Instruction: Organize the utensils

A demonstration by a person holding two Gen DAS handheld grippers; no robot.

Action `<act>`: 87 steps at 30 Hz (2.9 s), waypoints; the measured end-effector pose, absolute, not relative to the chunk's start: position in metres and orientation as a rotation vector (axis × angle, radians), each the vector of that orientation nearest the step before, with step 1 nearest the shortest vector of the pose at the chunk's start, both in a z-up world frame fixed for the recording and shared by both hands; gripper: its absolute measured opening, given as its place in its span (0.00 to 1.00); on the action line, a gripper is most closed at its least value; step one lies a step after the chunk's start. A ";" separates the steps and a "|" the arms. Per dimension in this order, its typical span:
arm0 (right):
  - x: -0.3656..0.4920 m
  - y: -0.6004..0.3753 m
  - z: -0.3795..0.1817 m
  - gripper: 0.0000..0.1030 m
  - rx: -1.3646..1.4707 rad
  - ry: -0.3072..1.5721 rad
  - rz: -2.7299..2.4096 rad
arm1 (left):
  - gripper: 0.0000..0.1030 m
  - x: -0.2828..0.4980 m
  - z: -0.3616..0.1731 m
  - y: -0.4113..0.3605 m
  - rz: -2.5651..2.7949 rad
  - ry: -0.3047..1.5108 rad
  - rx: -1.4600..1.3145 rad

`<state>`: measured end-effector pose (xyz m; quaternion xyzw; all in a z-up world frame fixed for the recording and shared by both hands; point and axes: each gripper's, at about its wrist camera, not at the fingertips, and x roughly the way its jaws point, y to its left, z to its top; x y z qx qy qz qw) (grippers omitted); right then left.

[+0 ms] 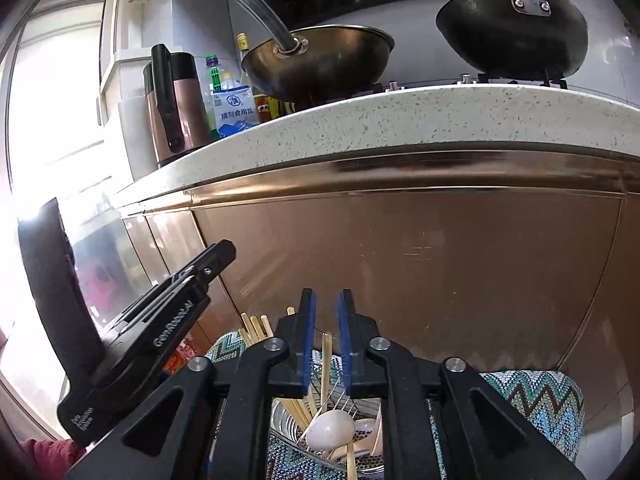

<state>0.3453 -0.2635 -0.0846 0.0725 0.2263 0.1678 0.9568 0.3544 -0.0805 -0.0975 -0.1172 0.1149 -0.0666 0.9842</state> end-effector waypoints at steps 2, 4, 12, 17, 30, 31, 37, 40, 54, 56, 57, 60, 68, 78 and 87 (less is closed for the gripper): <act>0.339 -0.265 -0.079 0.14 0.148 0.451 0.333 | 0.09 0.347 -0.090 -0.077 -0.131 0.231 -0.225; 0.330 -0.266 -0.073 0.15 0.146 0.439 0.320 | 0.14 0.339 -0.082 -0.073 -0.125 0.230 -0.216; 0.273 -0.275 -0.050 0.30 0.144 0.392 0.238 | 0.26 0.291 -0.054 -0.062 -0.086 0.302 -0.133; 0.233 -0.279 -0.038 0.38 0.125 0.366 0.191 | 0.34 0.247 -0.034 -0.053 -0.077 0.308 -0.080; 0.121 -0.272 -0.016 0.63 0.046 0.273 0.071 | 0.55 0.128 0.000 -0.015 -0.029 0.237 0.007; 0.115 -0.271 -0.015 0.65 0.039 0.268 0.066 | 0.56 0.119 0.002 -0.010 -0.025 0.230 0.004; 0.076 -0.264 -0.008 0.79 -0.006 0.228 0.023 | 0.60 0.085 0.008 0.007 0.003 0.198 0.014; 0.059 -0.266 -0.005 0.82 0.008 0.205 0.010 | 0.61 0.074 0.009 0.009 0.004 0.193 0.026; 0.016 -0.280 0.005 0.94 -0.003 0.135 -0.141 | 0.71 0.047 0.014 -0.002 -0.013 0.158 0.073; 0.014 -0.283 0.005 0.95 0.006 0.137 -0.167 | 0.71 0.047 0.012 -0.002 -0.015 0.159 0.068; 0.013 -0.285 0.005 0.95 0.008 0.136 -0.177 | 0.71 0.048 0.011 -0.001 -0.016 0.163 0.066; 0.009 -0.289 0.007 0.95 0.003 0.131 -0.226 | 0.72 0.048 0.009 0.000 -0.014 0.172 0.064; 0.000 -0.292 0.010 0.96 0.002 0.110 -0.274 | 0.72 0.048 0.008 -0.001 0.032 0.162 0.086; -0.005 -0.286 0.010 0.98 -0.024 0.106 -0.293 | 0.74 0.045 0.008 0.013 0.070 0.132 0.070; -0.005 -0.284 0.009 1.00 -0.035 0.101 -0.304 | 0.74 0.044 0.008 0.023 0.078 0.124 0.044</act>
